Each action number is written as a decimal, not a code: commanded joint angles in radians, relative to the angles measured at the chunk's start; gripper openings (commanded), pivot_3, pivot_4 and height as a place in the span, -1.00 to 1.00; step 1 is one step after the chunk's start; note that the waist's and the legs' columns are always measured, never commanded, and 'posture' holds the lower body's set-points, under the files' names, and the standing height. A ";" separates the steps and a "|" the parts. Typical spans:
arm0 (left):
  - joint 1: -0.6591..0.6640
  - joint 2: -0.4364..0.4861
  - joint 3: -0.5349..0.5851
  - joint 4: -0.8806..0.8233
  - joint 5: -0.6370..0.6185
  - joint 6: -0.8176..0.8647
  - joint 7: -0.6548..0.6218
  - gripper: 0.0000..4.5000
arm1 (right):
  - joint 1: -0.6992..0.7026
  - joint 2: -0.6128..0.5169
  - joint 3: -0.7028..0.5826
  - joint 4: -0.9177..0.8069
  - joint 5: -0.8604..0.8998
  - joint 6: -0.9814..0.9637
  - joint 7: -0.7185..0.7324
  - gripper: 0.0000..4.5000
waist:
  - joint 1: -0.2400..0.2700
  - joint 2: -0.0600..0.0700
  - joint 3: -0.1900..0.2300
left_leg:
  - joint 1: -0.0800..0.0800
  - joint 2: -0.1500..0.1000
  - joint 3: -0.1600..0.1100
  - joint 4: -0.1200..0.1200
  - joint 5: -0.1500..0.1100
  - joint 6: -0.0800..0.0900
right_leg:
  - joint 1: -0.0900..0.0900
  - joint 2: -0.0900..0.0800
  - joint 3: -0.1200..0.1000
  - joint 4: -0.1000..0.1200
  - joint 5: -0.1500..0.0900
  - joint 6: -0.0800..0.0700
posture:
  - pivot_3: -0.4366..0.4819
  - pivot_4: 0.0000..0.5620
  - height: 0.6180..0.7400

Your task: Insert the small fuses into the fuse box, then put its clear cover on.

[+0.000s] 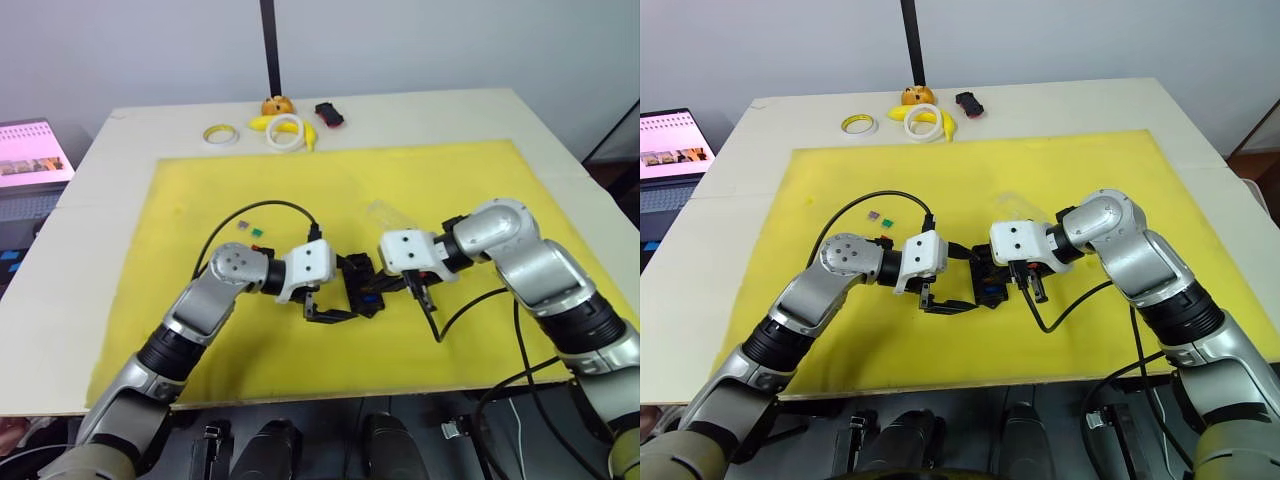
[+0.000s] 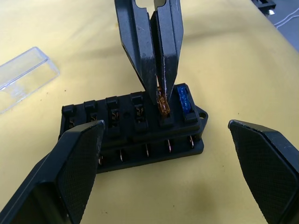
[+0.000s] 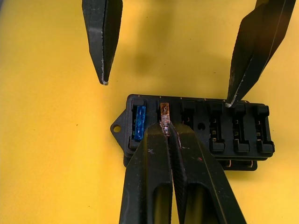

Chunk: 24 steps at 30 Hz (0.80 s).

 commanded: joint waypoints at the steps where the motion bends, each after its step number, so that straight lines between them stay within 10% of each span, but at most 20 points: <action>1: -0.012 -0.001 0.002 -0.012 -0.003 -0.005 0.001 0.98 | 0.009 -0.004 0.017 -0.010 -0.015 -0.010 -0.003 -1.00 | 0.000 0.000 0.000 | 0.000 0.000 0.000 0.000 0.000 0.000 | 0.000 0.000 0.000 0.000 0.000 0.000 | -0.05 -0.47 1.00; 6: -0.013 0.004 0.007 -0.005 -0.002 -0.008 0.000 0.98 | 0.007 -0.001 -0.007 -0.022 0.010 0.006 -0.006 -1.00 | 0.000 0.000 0.000 | 0.000 0.000 0.000 0.000 0.000 0.000 | 0.000 0.000 0.000 0.000 0.000 0.000 | -0.05 -0.47 1.00; 12: -0.007 0.016 0.015 -0.007 -0.009 -0.010 -0.006 1.00 | -0.014 -0.017 -0.101 -0.095 0.115 0.115 -0.006 0.05 | 0.001 0.000 0.000 | 0.000 0.000 0.000 0.000 0.000 0.000 | 0.000 0.000 0.000 0.000 0.000 0.000 | -0.05 -0.47 1.00; 24: -0.010 0.020 0.021 -0.004 -0.039 -0.015 -0.035 1.00 | 0.124 -0.005 -0.264 -0.076 0.247 0.093 -0.100 0.05 | 0.003 0.000 0.000 | 0.000 0.000 0.000 0.000 0.000 0.000 | 0.000 -0.001 0.000 0.000 0.000 0.000 | -0.05 -0.47 1.00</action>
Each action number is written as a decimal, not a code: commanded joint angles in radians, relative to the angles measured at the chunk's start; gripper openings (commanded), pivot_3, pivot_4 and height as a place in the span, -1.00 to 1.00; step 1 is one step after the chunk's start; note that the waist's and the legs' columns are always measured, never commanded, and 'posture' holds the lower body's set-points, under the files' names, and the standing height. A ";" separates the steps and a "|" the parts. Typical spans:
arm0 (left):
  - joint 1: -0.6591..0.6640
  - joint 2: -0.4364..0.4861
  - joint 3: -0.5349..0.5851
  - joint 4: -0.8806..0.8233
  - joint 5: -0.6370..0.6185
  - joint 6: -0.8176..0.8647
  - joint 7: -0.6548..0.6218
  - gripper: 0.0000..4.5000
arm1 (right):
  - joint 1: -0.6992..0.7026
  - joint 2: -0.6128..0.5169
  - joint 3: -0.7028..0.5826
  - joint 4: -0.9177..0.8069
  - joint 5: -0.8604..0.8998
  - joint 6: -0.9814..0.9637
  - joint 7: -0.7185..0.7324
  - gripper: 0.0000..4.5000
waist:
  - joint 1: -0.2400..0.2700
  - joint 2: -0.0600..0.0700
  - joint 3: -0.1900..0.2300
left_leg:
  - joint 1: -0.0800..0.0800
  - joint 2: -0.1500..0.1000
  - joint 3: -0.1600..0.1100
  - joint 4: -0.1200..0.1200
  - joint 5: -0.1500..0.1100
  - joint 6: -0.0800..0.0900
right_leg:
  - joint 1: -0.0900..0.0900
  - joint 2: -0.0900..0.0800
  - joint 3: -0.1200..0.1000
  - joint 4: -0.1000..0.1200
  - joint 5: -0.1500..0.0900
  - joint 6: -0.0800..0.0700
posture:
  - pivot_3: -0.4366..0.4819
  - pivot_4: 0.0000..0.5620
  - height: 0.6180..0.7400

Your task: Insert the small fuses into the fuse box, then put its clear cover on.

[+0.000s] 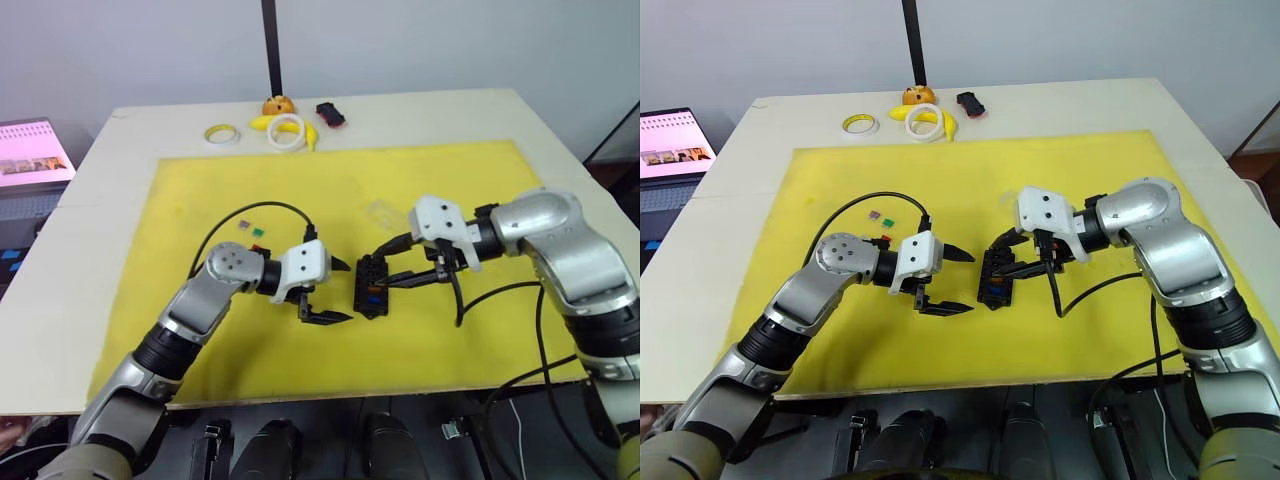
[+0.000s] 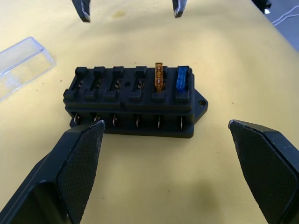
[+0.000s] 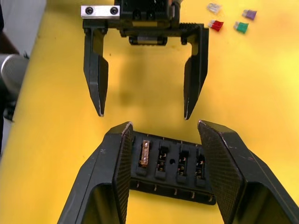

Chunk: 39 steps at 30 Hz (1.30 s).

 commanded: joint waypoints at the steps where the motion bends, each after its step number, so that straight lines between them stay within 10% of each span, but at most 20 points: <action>1: -0.013 -0.008 0.021 -0.014 -0.024 -0.017 -0.004 1.00 | 0.056 0.032 -0.071 -0.019 0.056 -0.011 -0.064 -0.13 | -0.001 0.000 0.000 | 0.000 0.000 0.000 0.000 0.000 0.000 | 0.000 0.000 0.000 0.000 0.000 0.000 | -0.05 -0.47 1.00; 6: -0.008 -0.016 0.023 -0.008 -0.029 -0.029 -0.001 1.00 | 0.181 0.079 -0.147 -0.060 0.146 0.027 -0.139 -0.97 | 0.000 0.000 0.000 | 0.000 0.000 0.000 0.000 0.000 0.000 | 0.000 0.000 0.000 0.000 0.000 0.000 | -0.05 -0.47 1.00; 39: -0.040 -0.030 0.003 0.032 -0.009 -0.050 -0.016 1.00 | 0.288 0.075 -0.041 -0.077 0.083 -0.017 -0.292 -0.99 | -0.002 0.000 0.000 | 0.001 0.000 0.000 0.000 0.000 0.000 | 0.001 0.000 0.000 0.000 0.000 0.000 | -0.05 -0.47 1.00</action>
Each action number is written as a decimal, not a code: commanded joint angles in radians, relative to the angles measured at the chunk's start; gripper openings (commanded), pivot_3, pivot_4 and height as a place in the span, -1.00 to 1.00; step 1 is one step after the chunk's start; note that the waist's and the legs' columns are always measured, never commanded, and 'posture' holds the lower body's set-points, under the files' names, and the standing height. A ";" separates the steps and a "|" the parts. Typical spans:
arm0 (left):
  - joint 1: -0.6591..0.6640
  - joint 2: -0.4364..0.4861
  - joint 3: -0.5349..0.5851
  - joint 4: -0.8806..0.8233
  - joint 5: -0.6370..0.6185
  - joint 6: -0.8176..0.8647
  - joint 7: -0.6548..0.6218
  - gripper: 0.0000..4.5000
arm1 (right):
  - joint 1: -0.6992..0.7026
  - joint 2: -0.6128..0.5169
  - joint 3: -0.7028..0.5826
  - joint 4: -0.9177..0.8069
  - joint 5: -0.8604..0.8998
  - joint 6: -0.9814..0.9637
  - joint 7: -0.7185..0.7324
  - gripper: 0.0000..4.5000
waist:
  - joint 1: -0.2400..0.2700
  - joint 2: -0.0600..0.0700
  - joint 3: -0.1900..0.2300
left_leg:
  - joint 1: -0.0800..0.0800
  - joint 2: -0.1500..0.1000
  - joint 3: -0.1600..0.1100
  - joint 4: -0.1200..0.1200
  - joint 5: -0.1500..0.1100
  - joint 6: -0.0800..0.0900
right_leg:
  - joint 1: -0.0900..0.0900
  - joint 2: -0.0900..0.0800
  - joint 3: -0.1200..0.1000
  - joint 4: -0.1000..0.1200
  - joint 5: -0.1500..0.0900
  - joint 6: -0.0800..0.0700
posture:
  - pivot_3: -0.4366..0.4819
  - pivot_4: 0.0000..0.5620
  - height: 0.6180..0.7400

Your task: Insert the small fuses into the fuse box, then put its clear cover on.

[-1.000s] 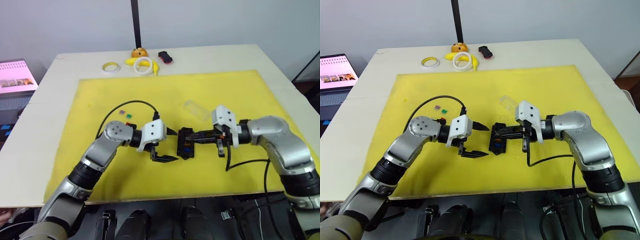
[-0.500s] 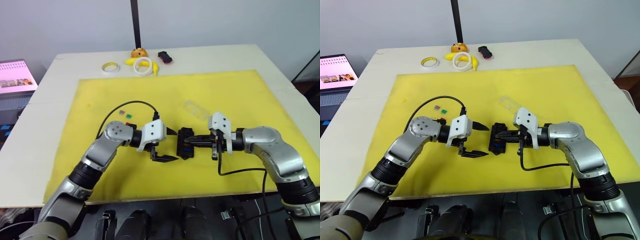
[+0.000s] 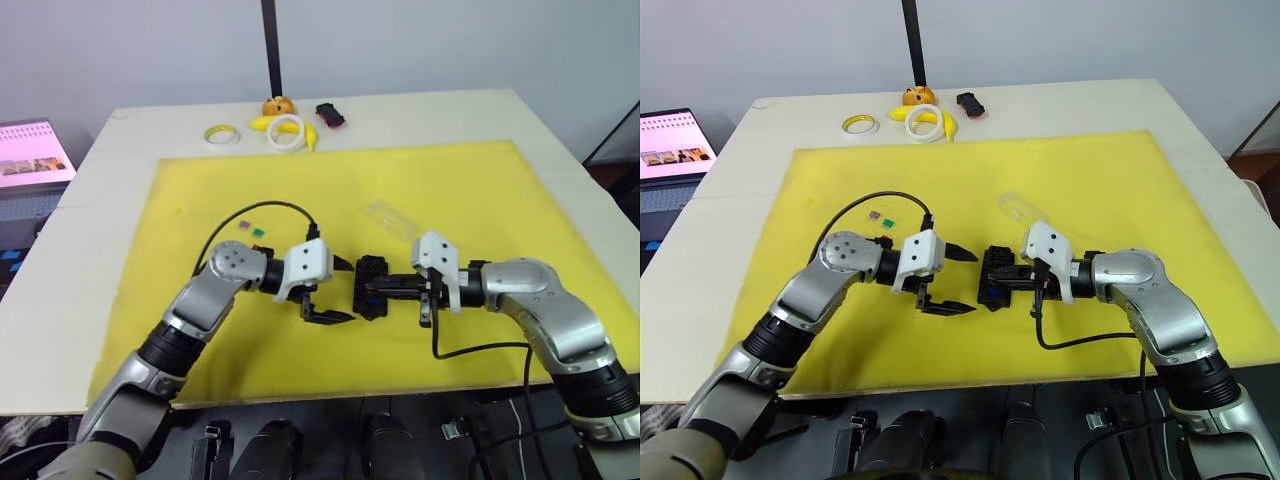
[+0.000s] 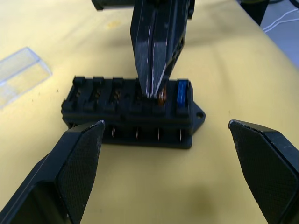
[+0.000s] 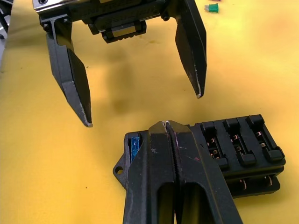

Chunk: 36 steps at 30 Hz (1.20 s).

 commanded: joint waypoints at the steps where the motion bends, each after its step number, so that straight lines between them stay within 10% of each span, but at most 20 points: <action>1: -0.020 -0.001 0.005 -0.005 0.003 -0.020 -0.002 1.00 | 0.007 -0.007 0.003 -0.018 -0.001 0.001 -0.008 -0.99 | -0.001 0.000 0.000 | 0.000 0.000 0.000 0.000 0.000 0.000 | 0.000 0.000 0.000 0.000 0.000 0.000 | -0.05 -0.47 1.00; 36: -0.031 -0.019 0.014 0.020 0.005 -0.034 0.000 1.00 | 0.072 -0.039 0.043 -0.079 -0.025 0.015 -0.079 -0.99 | 0.000 0.000 0.000 | 0.001 0.000 0.000 0.000 0.000 0.000 | 0.001 0.000 0.000 0.000 0.000 0.000 | -0.05 -0.47 1.00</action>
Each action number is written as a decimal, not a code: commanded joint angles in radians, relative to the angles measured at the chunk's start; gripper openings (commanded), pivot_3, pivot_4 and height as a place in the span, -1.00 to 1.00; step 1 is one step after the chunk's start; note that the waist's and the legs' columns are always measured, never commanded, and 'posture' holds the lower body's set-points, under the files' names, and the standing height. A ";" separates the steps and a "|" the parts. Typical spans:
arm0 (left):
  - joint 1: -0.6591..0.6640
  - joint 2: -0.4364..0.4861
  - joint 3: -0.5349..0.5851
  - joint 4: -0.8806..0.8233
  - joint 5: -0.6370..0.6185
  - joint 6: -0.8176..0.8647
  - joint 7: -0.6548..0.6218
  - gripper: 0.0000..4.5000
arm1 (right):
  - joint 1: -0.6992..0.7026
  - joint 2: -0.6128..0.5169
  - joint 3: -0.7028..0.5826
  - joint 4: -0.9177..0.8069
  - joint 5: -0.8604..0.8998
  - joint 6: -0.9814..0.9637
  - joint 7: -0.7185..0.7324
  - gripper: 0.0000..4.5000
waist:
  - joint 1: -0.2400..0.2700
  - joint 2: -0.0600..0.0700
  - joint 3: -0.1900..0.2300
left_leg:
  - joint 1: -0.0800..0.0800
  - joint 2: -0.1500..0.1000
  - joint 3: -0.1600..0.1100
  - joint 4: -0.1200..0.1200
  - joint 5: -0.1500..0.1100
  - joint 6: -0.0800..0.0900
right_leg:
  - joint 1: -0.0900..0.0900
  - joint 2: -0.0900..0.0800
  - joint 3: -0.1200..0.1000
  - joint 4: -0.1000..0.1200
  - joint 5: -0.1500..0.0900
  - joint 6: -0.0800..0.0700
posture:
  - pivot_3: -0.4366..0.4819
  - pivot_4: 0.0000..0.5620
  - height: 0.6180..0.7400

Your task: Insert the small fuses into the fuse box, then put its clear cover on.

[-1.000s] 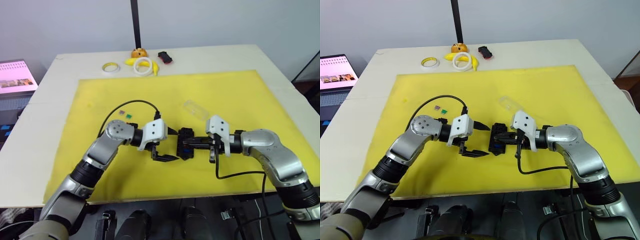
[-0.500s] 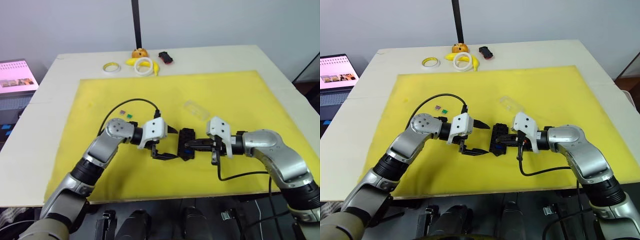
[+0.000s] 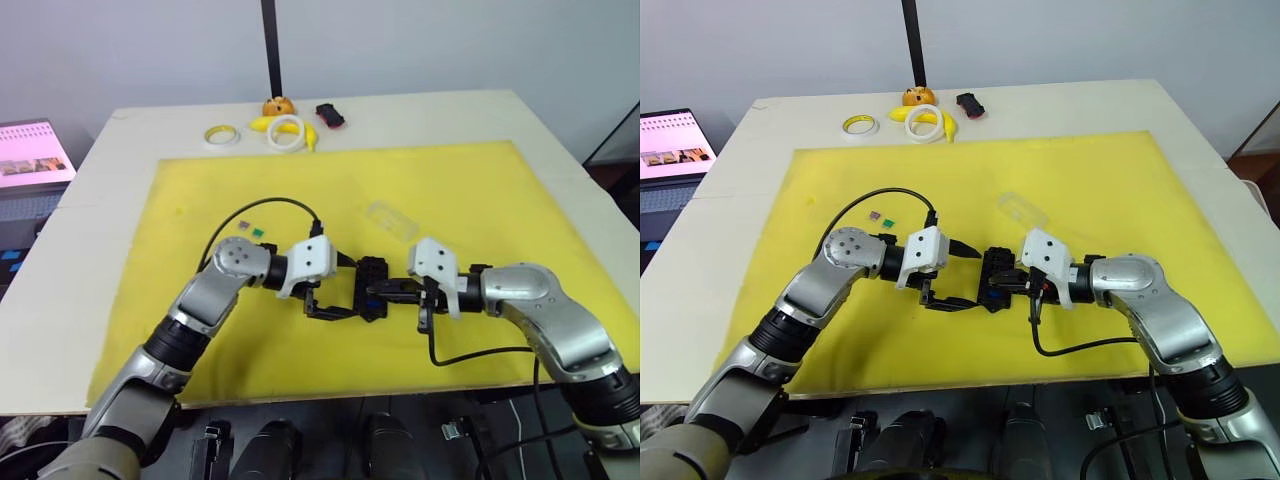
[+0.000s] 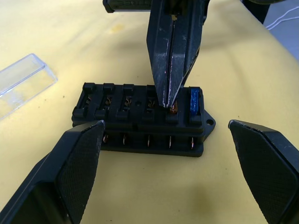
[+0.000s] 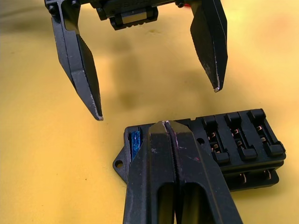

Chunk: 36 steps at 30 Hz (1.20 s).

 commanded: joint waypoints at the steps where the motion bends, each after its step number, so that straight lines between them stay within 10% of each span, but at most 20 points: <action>1: -0.008 -0.004 0.017 -0.016 -0.013 -0.014 0.003 1.00 | 0.032 0.004 0.010 -0.011 -0.005 0.012 -0.012 -0.99 | 0.000 0.000 0.000 | 0.000 0.000 0.000 0.000 0.000 0.000 | 0.000 0.000 0.000 0.000 0.000 0.000 | -0.05 -0.47 1.00; 10: 0.094 0.104 0.204 -0.181 -0.242 0.258 -0.003 1.00 | 0.044 -0.045 -0.354 -0.146 0.256 0.209 -0.082 -0.99 | -0.001 0.000 0.000 | -0.001 0.000 0.000 0.000 0.000 0.000 | -0.001 0.000 0.000 0.000 0.000 0.000 | -0.05 -0.47 1.00; 13: 0.156 0.171 0.296 -0.258 -0.352 0.410 0.018 1.00 | 0.101 -0.115 -0.474 -0.122 0.282 0.231 -0.063 -0.61 | 0.003 0.000 0.000 | -0.001 0.000 -0.001 -0.001 0.000 0.000 | -0.001 0.000 0.000 0.000 0.000 0.000 | -0.05 -0.47 1.00; 20: 0.352 0.414 0.600 -0.241 -0.512 0.632 0.033 1.00 | 0.205 -0.267 -0.750 0.008 0.329 0.308 0.004 0.99 | 0.001 0.001 0.000 | 0.000 0.000 0.000 -0.001 0.000 0.000 | 0.000 0.000 0.000 0.000 0.000 0.000 | -0.05 -0.47 1.00; 28: 0.545 0.528 0.787 -0.132 -0.512 0.642 0.069 1.00 | 0.274 -0.307 -0.797 0.149 0.240 0.213 0.009 0.99 | 0.006 0.002 0.001 | 0.001 0.001 0.001 -0.002 0.000 0.000 | 0.000 0.000 0.001 0.000 0.000 0.000 | -0.05 -0.47 1.00; 36: 0.415 0.487 0.834 -0.039 -0.651 0.856 0.176 1.00 | 0.190 -0.268 -0.703 0.082 0.292 0.231 -0.039 0.99 | 0.019 0.002 0.001 | 0.001 0.001 0.001 -0.001 0.000 0.000 | 0.000 0.000 0.001 0.000 0.000 0.000 | -0.05 -0.47 1.00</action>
